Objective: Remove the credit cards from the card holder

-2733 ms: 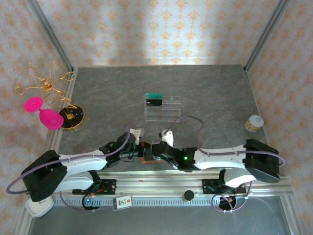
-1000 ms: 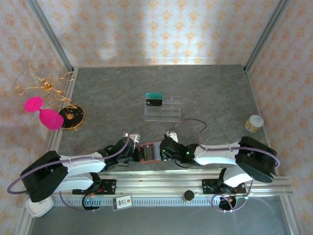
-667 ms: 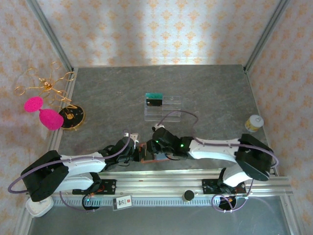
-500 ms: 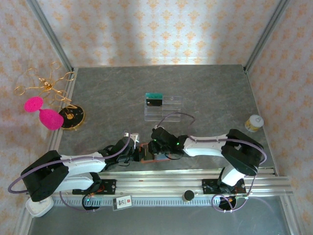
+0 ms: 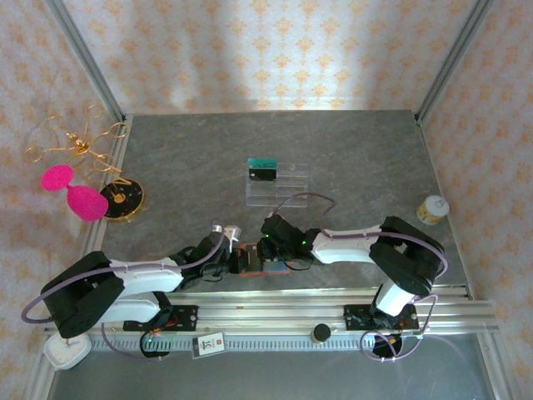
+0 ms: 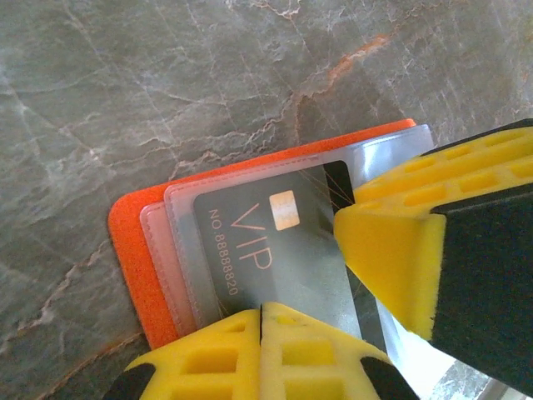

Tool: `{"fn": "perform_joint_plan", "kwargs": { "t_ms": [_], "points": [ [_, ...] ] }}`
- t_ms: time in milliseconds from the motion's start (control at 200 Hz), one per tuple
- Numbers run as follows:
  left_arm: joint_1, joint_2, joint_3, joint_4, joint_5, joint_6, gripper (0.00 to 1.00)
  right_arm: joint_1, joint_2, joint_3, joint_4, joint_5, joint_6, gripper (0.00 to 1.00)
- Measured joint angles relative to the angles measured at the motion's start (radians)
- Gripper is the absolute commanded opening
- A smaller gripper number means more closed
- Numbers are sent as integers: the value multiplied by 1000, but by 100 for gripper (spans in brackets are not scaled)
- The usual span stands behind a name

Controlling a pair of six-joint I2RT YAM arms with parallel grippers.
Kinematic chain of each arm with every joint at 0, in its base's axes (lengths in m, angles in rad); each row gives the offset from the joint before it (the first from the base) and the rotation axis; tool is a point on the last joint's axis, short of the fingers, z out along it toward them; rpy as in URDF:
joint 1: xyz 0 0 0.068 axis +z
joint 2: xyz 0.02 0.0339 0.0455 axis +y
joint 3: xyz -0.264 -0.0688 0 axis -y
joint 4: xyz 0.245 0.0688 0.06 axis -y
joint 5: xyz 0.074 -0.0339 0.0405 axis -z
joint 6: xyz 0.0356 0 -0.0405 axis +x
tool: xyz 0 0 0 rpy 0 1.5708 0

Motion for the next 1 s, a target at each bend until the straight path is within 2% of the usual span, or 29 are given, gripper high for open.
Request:
{"fn": "perform_joint_plan", "kwargs": {
  "t_ms": [175, 506, 751, 866, 1001],
  "points": [
    [5, 17, 0, 24, 11, 0, 0, -6, 2, -5, 3, 10, 19, 0],
    [6, 17, -11, 48, 24, -1, 0, -14, -96, -101, 24, 37, 77, 0],
    [11, 31, -17, 78, 40, -1, 0, -76, -171, -169, 34, -42, 140, 0],
    [11, 30, -17, 79, 41, -1, 0, -77, -208, -168, 0, -46, 143, 0],
    [12, 30, -16, 79, 47, 0, 0, -78, -285, -167, -92, 5, 108, 0]
  ]
}}
